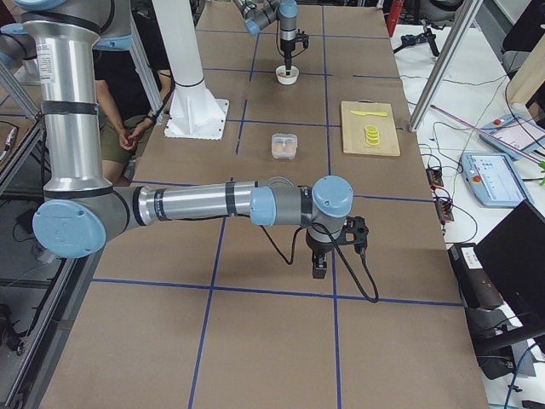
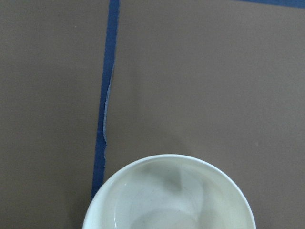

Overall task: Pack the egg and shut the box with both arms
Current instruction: 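Move the left gripper over the white bowl toward the brown egg, then lower the left gripper into the bowl and grasp the brown egg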

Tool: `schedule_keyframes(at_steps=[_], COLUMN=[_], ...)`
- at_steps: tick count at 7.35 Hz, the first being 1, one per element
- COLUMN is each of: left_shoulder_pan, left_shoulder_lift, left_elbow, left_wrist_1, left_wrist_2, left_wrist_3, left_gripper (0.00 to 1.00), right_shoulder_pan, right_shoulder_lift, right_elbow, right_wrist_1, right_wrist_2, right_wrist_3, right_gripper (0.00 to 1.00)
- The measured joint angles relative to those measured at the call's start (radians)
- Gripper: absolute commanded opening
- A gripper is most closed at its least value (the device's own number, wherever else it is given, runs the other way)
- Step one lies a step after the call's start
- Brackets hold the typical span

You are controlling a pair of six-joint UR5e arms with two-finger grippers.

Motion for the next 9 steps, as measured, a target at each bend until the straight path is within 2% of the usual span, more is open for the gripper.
schedule_keyframes(at_steps=[6,9], left_shoulder_pan=[0.037,0.06], left_shoulder_lift=[-0.006,-0.013], left_elbow=[0.016,0.022], left_wrist_1=[-0.002,-0.002], left_wrist_2=[-0.003,-0.003], left_wrist_3=[-0.006,-0.01], left_gripper=[0.92,0.86], right_shoulder_pan=[0.0,0.0], right_shoulder_lift=[0.002,0.002], right_elbow=[-0.003,-0.004], right_wrist_1=[0.0,0.0], right_wrist_2=[0.007,0.007], right_wrist_3=[0.009,0.01], right_gripper=[1.0,1.0])
